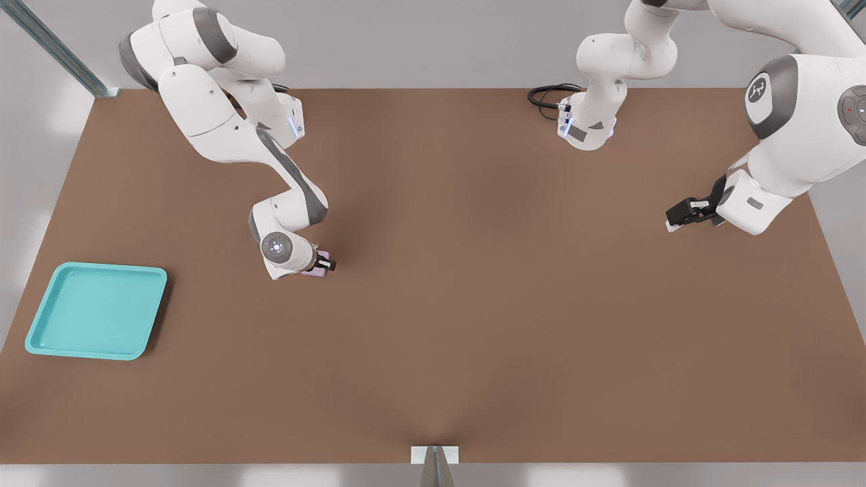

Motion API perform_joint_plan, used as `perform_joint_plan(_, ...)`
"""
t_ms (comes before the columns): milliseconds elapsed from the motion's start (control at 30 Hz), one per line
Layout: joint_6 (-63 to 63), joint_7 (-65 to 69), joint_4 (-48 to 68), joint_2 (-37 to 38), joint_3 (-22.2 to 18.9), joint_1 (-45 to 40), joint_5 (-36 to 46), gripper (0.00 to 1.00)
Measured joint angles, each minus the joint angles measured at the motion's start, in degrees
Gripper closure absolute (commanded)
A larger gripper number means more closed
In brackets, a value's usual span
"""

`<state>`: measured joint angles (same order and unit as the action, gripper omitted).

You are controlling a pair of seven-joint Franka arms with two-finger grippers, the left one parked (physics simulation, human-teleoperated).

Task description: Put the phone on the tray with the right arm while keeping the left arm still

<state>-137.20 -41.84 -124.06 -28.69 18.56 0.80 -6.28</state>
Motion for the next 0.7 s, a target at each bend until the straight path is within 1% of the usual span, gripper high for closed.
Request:
perform_joint_plan(267, 2.6, 0.3, 1.3, 3.3, 0.8, -2.3, 0.0, 0.26)
perform_joint_plan(400, 4.8, 1.9, 1.9, 5.0, 4.2, -11.1, 0.0, 0.26)
perform_joint_plan(533, 6.7, 5.3, 2.7, 6.0, 4.7, -19.3, 0.0, 0.26)
perform_joint_plan(700, 7.8, 12.1, 4.4, 6.1, 4.4, -31.0, -2.4, 0.26)
